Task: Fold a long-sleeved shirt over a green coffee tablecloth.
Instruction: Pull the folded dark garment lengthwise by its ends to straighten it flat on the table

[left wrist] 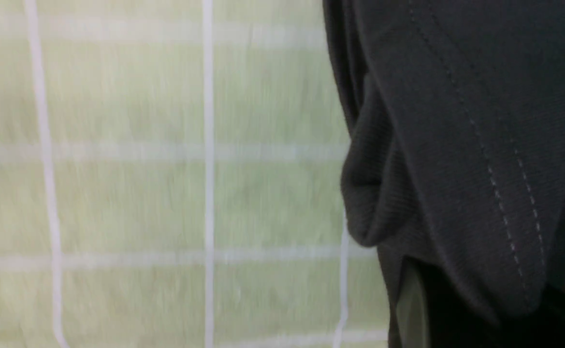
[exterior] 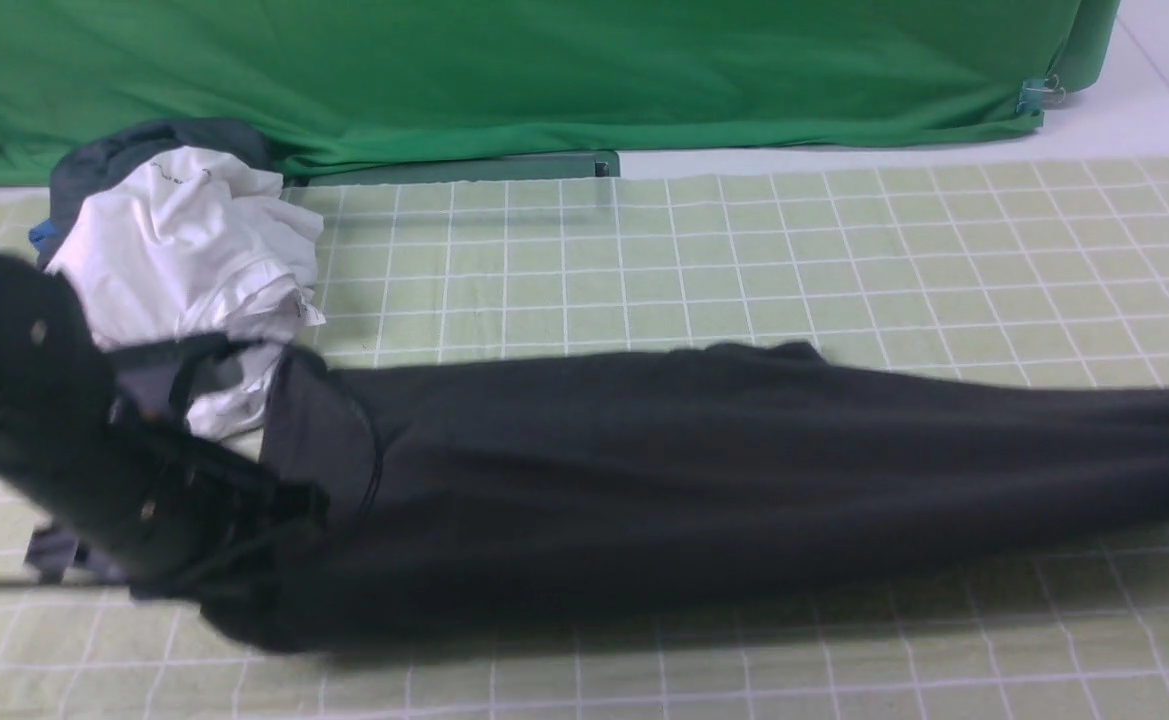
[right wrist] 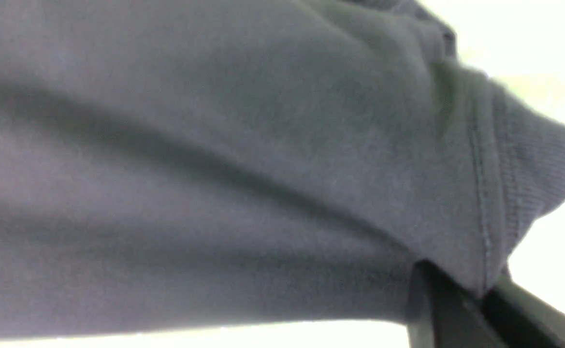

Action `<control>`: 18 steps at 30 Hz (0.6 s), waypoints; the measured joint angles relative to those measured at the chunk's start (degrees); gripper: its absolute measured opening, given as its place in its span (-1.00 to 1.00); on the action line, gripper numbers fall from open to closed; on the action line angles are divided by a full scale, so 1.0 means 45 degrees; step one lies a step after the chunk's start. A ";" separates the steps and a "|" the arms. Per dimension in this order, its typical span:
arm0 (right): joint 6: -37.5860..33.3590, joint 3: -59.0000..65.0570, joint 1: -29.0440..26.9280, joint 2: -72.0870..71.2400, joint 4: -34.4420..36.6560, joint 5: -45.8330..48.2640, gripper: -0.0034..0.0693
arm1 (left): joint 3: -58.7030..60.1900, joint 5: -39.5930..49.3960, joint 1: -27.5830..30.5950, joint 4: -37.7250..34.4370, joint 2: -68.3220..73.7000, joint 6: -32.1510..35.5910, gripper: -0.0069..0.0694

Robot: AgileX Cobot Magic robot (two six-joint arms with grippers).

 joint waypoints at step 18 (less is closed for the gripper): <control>0.1372 0.4500 0.0000 -0.1401 -0.1591 -0.2074 0.46 | 0.1064 0.0612 0.0000 0.0324 -0.0664 0.0040 -0.34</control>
